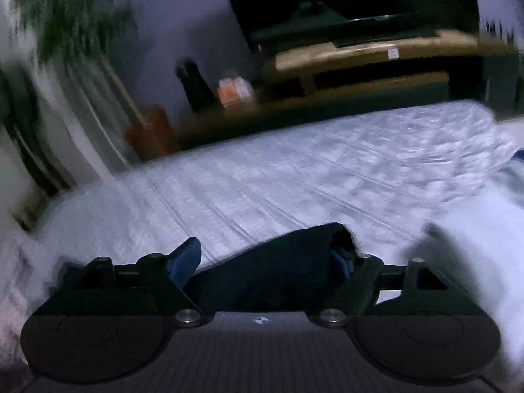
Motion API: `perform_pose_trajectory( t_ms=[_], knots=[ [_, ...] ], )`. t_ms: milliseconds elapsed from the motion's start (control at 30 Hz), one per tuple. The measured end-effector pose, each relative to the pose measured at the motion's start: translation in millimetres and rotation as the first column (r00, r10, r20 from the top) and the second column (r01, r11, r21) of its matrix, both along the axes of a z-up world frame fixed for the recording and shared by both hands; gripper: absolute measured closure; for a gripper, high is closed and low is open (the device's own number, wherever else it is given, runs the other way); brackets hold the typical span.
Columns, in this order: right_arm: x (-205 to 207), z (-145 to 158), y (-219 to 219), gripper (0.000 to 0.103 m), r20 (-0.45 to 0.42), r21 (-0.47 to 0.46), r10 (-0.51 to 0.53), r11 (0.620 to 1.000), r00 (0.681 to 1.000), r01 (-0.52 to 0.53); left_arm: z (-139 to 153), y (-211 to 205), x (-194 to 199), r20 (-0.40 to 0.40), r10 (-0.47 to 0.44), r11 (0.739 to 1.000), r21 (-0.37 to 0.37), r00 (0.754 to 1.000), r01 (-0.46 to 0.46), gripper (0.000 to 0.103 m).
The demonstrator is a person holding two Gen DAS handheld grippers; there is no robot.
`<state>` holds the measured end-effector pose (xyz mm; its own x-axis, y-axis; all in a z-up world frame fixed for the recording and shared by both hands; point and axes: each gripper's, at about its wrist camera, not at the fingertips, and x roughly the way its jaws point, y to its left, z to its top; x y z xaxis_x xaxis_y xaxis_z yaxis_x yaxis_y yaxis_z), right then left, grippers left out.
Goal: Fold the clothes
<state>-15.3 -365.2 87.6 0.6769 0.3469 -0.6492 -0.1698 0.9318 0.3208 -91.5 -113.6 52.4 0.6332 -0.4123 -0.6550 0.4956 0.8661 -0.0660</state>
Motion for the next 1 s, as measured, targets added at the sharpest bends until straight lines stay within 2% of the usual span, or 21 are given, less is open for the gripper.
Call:
perform_pose_trajectory(
  t_ms=[33,100,167,200,300,400,433,533,633,700,767,833,867,900,933,967,1000],
  knots=[
    [-9,1,-6,0.02,0.021,0.035,-0.019,0.999,1.0,0.018,-1,3,2,0.013,0.006,1.0,0.021,1.0,-0.006,0.046],
    [-39,5,-31,0.019,0.082,0.151,-0.141,0.98,0.987,0.128,-1,19,10,0.028,0.031,0.999,0.042,0.999,-0.033,0.045],
    [-66,3,-43,0.018,0.069,0.151,-0.211,0.968,0.975,0.199,-1,34,17,0.025,0.068,0.995,0.069,0.997,-0.07,0.045],
    [-74,-1,-40,0.018,0.048,0.131,-0.189,0.975,0.981,0.181,-1,43,23,0.01,0.101,0.992,0.069,0.995,-0.102,0.045],
    [-99,-6,2,0.019,0.038,0.067,0.029,0.997,0.999,-0.031,6,77,34,-0.038,0.23,0.972,0.049,0.972,-0.228,0.044],
    [-113,-3,66,0.019,0.048,-0.031,0.271,0.962,0.961,-0.27,14,109,34,-0.07,0.373,0.928,0.035,0.925,-0.371,0.042],
    [-109,-4,87,0.019,0.036,-0.011,0.332,0.943,0.943,-0.332,14,120,34,-0.078,0.417,0.909,0.027,0.905,-0.416,0.042],
    [-97,-9,153,0.02,0.008,-0.005,0.471,0.882,0.882,-0.471,17,150,35,-0.105,0.544,0.838,0.008,0.832,-0.546,0.041],
    [-85,-16,221,0.02,-0.019,-0.02,0.585,0.811,0.811,-0.585,20,181,35,-0.135,0.658,0.747,-0.007,0.741,-0.664,0.038],
    [-76,-20,256,0.02,-0.041,-0.011,0.645,0.764,0.763,-0.646,22,201,35,-0.155,0.725,0.678,-0.015,0.671,-0.735,0.038],
    [-69,-28,286,0.02,-0.063,-0.034,0.677,0.733,0.733,-0.679,23,222,36,-0.177,0.784,0.601,-0.02,0.595,-0.799,0.038],
    [-60,-36,307,0.018,-0.083,-0.073,0.683,0.722,0.726,-0.688,25,242,36,-0.198,0.836,0.519,-0.023,0.512,-0.855,0.038],
    [-55,-41,314,0.019,-0.094,-0.063,0.684,0.721,0.724,-0.69,26,252,36,-0.209,0.858,0.476,-0.024,0.47,-0.879,0.038],
    [-53,-43,316,0.027,-0.094,-0.045,0.685,0.722,0.723,-0.69,25,258,34,-0.227,0.865,0.451,-0.037,0.447,-0.892,0.038],
    [-52,-45,318,0.039,-0.087,-0.041,0.686,0.722,0.722,-0.691,23,263,32,-0.246,0.871,0.426,-0.049,0.425,-0.903,0.038],
    [-52,-43,318,0.081,-0.078,-0.054,0.686,0.721,0.723,-0.69,22,269,30,-0.264,0.877,0.401,-0.061,0.402,-0.914,0.038],
    [-53,-40,314,0.081,-0.058,-0.044,0.681,0.729,0.73,-0.683,20,272,27,-0.276,0.879,0.385,-0.066,0.388,-0.92,0.038]
  ],
)
